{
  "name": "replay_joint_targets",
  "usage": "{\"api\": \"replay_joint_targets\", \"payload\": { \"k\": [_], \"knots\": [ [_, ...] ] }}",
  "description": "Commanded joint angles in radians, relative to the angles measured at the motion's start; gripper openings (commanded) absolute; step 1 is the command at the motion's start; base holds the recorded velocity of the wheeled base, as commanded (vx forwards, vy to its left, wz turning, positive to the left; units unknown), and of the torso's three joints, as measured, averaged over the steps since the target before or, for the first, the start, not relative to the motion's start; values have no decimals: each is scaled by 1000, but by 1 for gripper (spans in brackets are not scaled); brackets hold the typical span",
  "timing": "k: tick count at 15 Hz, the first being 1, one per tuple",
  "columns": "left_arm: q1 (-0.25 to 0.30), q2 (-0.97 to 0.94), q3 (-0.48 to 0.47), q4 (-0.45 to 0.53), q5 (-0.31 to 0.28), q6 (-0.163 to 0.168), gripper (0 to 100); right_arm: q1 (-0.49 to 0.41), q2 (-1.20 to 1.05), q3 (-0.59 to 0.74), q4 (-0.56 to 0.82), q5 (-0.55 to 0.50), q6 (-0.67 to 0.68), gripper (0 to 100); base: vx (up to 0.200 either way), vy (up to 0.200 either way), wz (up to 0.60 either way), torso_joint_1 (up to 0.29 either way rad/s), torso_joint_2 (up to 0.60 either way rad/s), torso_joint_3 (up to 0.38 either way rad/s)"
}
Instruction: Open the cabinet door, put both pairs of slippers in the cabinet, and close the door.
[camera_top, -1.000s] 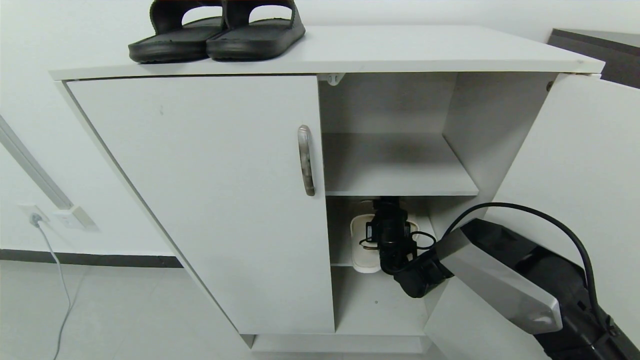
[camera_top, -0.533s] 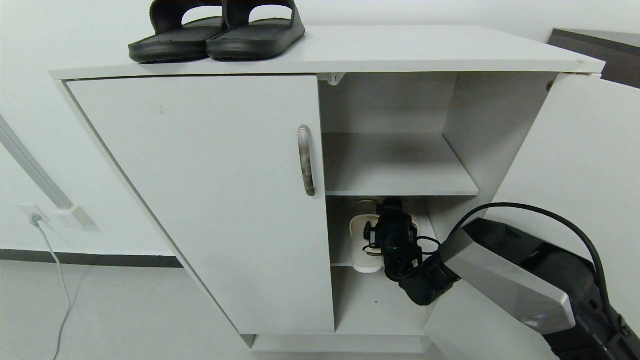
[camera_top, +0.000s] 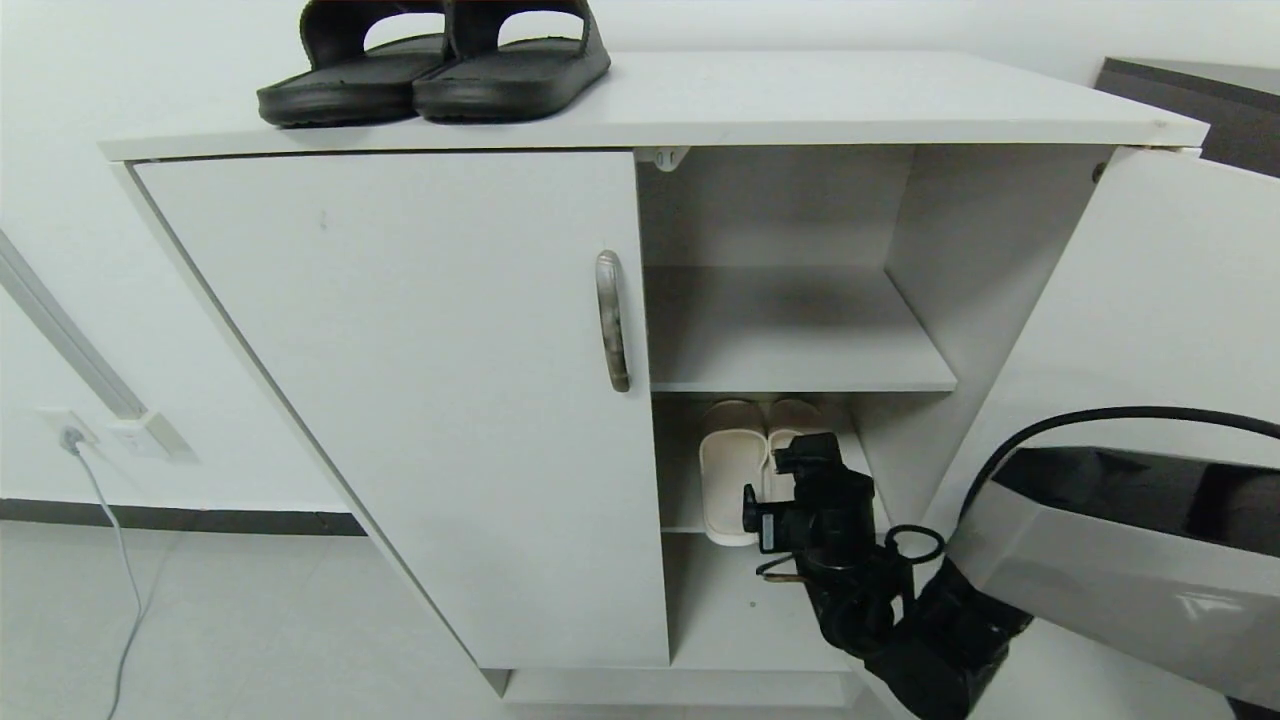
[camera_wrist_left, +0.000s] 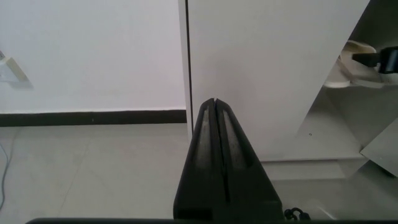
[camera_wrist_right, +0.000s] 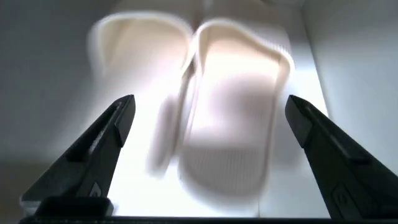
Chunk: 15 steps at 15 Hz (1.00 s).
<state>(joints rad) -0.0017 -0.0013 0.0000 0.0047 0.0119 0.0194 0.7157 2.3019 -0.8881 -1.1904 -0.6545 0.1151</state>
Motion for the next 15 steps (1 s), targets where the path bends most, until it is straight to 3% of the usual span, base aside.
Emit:
{"api": "replay_joint_targets", "payload": {
  "k": [1,3,10,15],
  "knots": [
    [0,1,0,0,0,1,0,57,-134,147,-52,-5,3,100,0,0,0,0,0,0],
    [0,1,0,0,-1,-1,0,88,-208,250,-83,-4,11,100,0,0,0,0,0,0],
    [0,1,0,0,-4,-1,0,99,-208,256,-81,-4,34,100,0,0,0,0,0,0],
    [0,1,-2,0,-4,-9,0,99,-206,255,-84,-4,34,100,-200,0,0,1,0,3]
  ]
}}
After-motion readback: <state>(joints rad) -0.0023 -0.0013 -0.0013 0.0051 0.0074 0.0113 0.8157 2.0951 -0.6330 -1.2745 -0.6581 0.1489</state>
